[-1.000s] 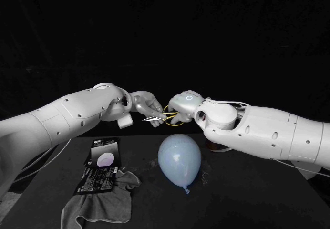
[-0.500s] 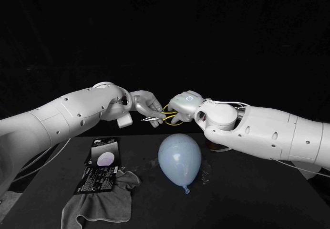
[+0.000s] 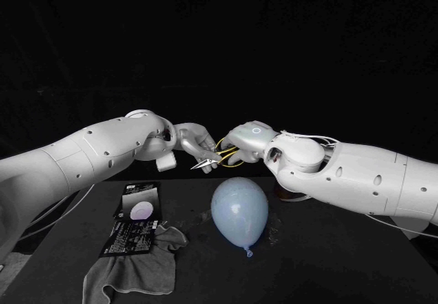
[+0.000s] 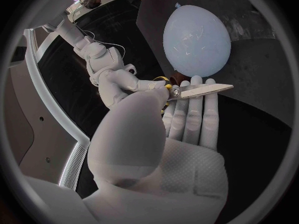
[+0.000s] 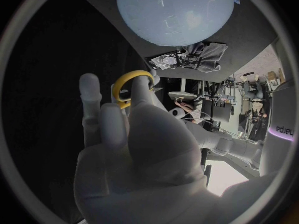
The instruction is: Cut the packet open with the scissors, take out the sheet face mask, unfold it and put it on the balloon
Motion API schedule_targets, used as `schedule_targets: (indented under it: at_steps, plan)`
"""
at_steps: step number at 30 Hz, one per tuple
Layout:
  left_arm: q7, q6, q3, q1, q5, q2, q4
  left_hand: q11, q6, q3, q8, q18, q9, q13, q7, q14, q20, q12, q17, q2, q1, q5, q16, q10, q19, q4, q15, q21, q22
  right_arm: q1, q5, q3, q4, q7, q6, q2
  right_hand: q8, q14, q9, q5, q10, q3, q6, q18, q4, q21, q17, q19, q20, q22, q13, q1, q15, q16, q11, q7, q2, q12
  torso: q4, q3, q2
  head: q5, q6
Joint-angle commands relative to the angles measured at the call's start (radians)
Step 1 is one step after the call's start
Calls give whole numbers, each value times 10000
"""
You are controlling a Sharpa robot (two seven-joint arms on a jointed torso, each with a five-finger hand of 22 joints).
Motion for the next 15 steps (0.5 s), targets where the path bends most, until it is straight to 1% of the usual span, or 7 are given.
schedule_targets:
  at_steps: [1, 5, 8, 9, 12, 14, 15]
  plan:
    - [-117, 315, -3, 1, 285, 2, 15, -166, -56, 859, 72, 68, 336, 16, -24, 74, -12, 41, 30, 12, -149, 45, -8, 243, 71, -765, 5, 39, 13, 30, 468, 37, 231, 587, -403, -128, 79, 354, -26, 32, 47, 11, 84, -196, 98, 608, 729, 473, -21, 474, -28, -40, 14, 352, -24, -26, -101, -50, -5, 4, 6, 6, -15]
    - [-181, 324, -11, 2, 423, -6, -2, -173, -53, 953, 111, 69, 403, 18, -24, 102, -23, 45, 70, 0, -243, 45, 0, 283, 91, -817, -4, 59, 18, 34, 682, 50, 371, 789, -505, -290, 87, 481, -49, 32, -88, 71, 111, -246, 146, 864, 1069, 690, -16, 683, -45, -69, 51, 499, 59, -56, -201, -95, -3, 4, 3, 14, -14]
    - [-228, 328, -16, 2, 518, -7, -21, -176, -53, 1000, 131, 68, 440, 19, -22, 119, -29, 47, 92, -6, -297, 44, 6, 306, 103, -845, -10, 70, 21, 38, 816, 55, 435, 974, -508, -385, 118, 518, -51, 32, -140, 129, 182, -264, 166, 972, 1200, 778, -9, 774, -46, -62, 60, 555, 70, -83, -213, -94, -4, 7, -2, 18, -28]
    - [-242, 330, -18, 2, 546, -7, -25, -178, -52, 1019, 140, 68, 456, 20, -23, 126, -32, 47, 101, -9, -317, 44, 8, 314, 108, -858, -12, 74, 22, 39, 851, 56, 450, 1027, -492, -407, 134, 522, -52, 32, -132, 150, 223, -262, 171, 983, 1205, 795, -10, 787, -42, -52, 50, 561, 37, -107, -215, -82, -4, 6, -2, 18, -28]
    - [-293, 336, -23, 3, 636, -8, -41, -185, -46, 1076, 168, 70, 506, 22, -26, 150, -42, 51, 131, -14, -381, 44, 16, 350, 128, -899, -21, 92, 26, 41, 977, 62, 490, 1184, -369, -476, 108, 521, -98, 31, -157, 175, 217, -241, 203, 1031, 1193, 857, -101, 845, -54, -33, -150, 558, -167, -129, -230, -91, -5, 6, 5, 18, -35]
    - [-329, 341, -26, 3, 673, -10, -50, -187, -48, 1093, 175, 69, 521, 23, -28, 157, -45, 51, 140, -20, -400, 44, 18, 359, 133, -914, -23, 97, 27, 42, 1033, 66, 513, 1267, -252, -514, 9, 540, -183, 32, -424, 194, 22, -231, 235, 1002, 1266, 879, -224, 841, -82, -43, -322, 577, -208, -245, -279, -122, -5, 6, 5, 18, -35]
    - [-357, 352, -28, 4, 692, -12, -56, -191, -48, 1123, 188, 69, 547, 23, -31, 169, -50, 52, 155, -22, -433, 44, 22, 374, 142, -938, -28, 105, 29, 43, 1062, 70, 530, 1321, -162, -539, -21, 561, -278, 35, -927, 317, -177, -245, 301, 1003, 1345, 933, -337, 865, -91, -93, -405, 601, -215, -332, -396, -114, -2, 5, 7, 14, -43]
